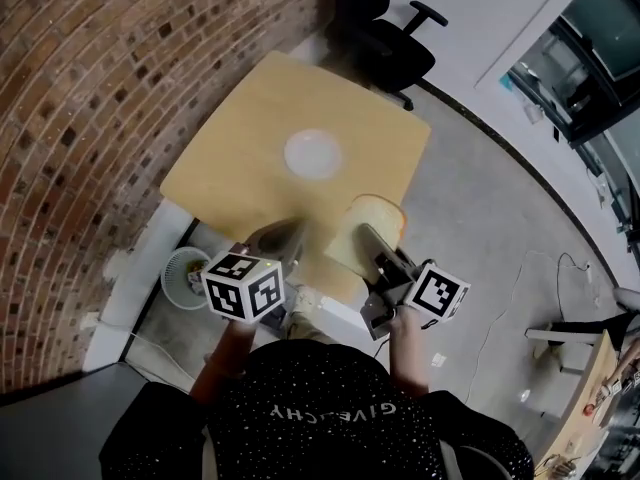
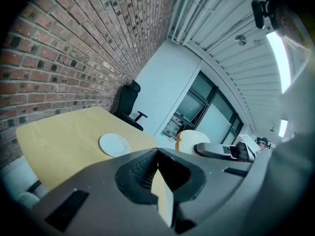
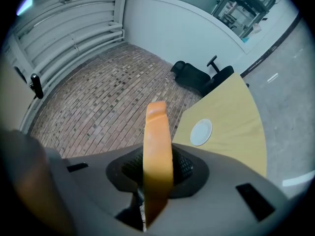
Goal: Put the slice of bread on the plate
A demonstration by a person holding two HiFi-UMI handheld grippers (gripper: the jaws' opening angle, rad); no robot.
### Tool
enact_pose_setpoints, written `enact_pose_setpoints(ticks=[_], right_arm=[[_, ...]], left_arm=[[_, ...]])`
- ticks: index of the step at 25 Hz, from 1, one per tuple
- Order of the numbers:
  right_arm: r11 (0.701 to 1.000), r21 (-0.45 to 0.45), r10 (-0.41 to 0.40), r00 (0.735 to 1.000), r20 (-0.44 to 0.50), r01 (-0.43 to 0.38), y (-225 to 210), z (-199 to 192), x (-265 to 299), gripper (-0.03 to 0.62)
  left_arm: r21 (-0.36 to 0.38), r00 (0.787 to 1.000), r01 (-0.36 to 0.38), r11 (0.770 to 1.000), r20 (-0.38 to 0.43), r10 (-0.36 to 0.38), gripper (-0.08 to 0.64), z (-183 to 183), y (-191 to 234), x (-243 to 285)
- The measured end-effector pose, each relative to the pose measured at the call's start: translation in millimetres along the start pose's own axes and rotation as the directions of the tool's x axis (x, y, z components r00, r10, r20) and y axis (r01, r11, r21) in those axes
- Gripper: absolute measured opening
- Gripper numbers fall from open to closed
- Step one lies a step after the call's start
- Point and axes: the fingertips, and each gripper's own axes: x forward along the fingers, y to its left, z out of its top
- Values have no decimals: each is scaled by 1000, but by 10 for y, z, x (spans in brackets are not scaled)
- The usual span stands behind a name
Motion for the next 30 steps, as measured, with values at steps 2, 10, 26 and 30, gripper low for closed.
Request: enact_pose_setpoints(ticks=[2,10,26,30], right_arm=[[1000,7,-4,1000,-1,4,-98,125,80,95],[1000,1,-26,998,-62,26,-411,456,497,95],[986,23,-153,960,-236,163,-1201,630,2102,95],[982,42,-164,934,-319,187,-1423,468,2570,95]], left_arm=[[2,1000,-1,1000,-10,1,11,62,35,166],[-30,999,-21,999,-30,20,11,221,267,597],[-189,999,-25,982,-50,15,11,492,1421,1177],[-265,999,-11,964,-53,-3,11,430,1627,1180]])
